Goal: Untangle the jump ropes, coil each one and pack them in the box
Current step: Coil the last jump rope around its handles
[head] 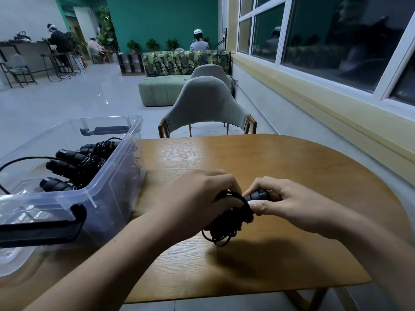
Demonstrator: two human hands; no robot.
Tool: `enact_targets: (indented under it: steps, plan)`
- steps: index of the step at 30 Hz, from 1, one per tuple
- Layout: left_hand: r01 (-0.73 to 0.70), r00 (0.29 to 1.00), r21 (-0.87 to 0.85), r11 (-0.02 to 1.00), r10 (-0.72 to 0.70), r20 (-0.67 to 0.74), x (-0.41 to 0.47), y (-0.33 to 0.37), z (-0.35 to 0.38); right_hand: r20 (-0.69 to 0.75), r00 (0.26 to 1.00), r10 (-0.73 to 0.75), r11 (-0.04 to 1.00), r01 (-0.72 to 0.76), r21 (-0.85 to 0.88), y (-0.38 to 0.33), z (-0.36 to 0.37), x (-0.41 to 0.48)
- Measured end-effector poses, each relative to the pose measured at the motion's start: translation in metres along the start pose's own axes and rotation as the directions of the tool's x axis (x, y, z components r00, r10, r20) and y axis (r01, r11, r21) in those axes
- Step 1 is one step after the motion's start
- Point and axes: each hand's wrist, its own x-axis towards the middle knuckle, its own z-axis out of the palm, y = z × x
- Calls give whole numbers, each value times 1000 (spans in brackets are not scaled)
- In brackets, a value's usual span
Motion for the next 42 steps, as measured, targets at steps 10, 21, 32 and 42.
enact_targets:
  steps: [10,21,32,42]
  plan:
    - [116,993,-163,980,-117,3,7,-22,0,132,988,-84,982,60,181,-12,-7,-10]
    - [149,987,-454,878,-106,119,15,-14,0,155,959,-238,838,122,532,-14,-18,-20]
    - [423,896,-473,773,-434,94,0,-12,40,-251,942,-223,643,336,688,-15,-10,-12]
    - [412,882,-810,418,-407,238,10,12,39,-541,821,-180,821,429,377,-18,6,-5]
